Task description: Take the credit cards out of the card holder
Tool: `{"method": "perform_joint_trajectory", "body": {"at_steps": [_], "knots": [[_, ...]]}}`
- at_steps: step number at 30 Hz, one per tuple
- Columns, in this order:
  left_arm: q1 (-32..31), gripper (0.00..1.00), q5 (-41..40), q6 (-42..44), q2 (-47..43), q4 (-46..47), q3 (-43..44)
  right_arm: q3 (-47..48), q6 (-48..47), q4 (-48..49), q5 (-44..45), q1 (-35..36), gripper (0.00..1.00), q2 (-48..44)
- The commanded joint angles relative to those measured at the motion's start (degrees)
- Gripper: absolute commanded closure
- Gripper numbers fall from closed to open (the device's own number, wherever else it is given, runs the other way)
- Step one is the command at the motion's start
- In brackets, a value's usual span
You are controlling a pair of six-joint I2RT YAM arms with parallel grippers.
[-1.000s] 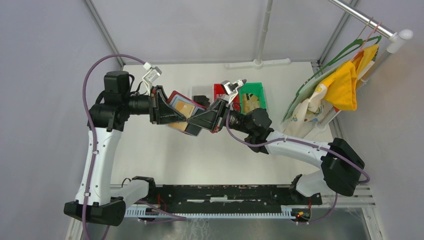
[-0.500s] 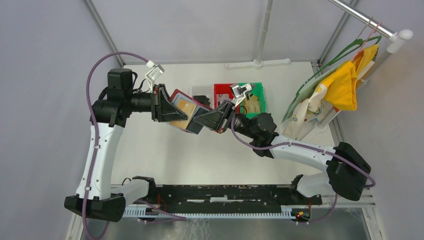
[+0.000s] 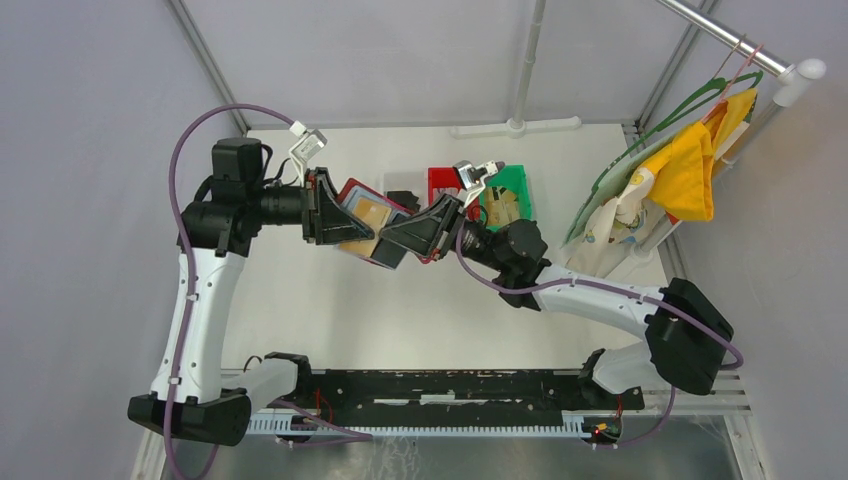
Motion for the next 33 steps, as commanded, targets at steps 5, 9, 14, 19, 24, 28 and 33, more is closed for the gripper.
{"method": "perform_joint_trajectory", "body": {"at_steps": [5, 9, 14, 19, 24, 28, 33], "knots": [[-0.5, 0.57, 5.0, -0.3, -3.5, 0.1, 1.1, 4.4, 0.5, 0.4, 0.9, 0.2, 0.66, 2.2], [-0.5, 0.57, 5.3, 0.5, -3.8, 0.1, 1.0, 5.4, 0.5, 0.5, 1.4, 0.8, 0.64, 3.1], [-0.5, 0.63, 6.8, -0.1, -3.2, 0.0, 0.9, 5.4, 1.4, 2.9, 0.7, 1.1, 0.84, 3.7], [-0.5, 0.67, 7.6, -0.3, -3.0, -0.2, 0.9, 3.0, 3.6, 9.0, -0.5, 1.1, 0.96, 3.4], [-0.5, 0.65, 8.2, -1.2, -2.3, -0.2, 1.7, -1.0, 3.4, 12.1, 0.7, 1.1, 1.0, 1.2], [-0.5, 0.62, 9.4, -1.9, -2.0, 0.0, 2.3, -3.1, 3.1, 12.7, 1.1, 1.0, 1.0, 0.0], [-0.5, 0.65, 10.2, -3.2, -1.5, 0.6, 2.7, -5.4, 3.3, 13.7, 1.8, 0.9, 1.0, -0.9]]}}
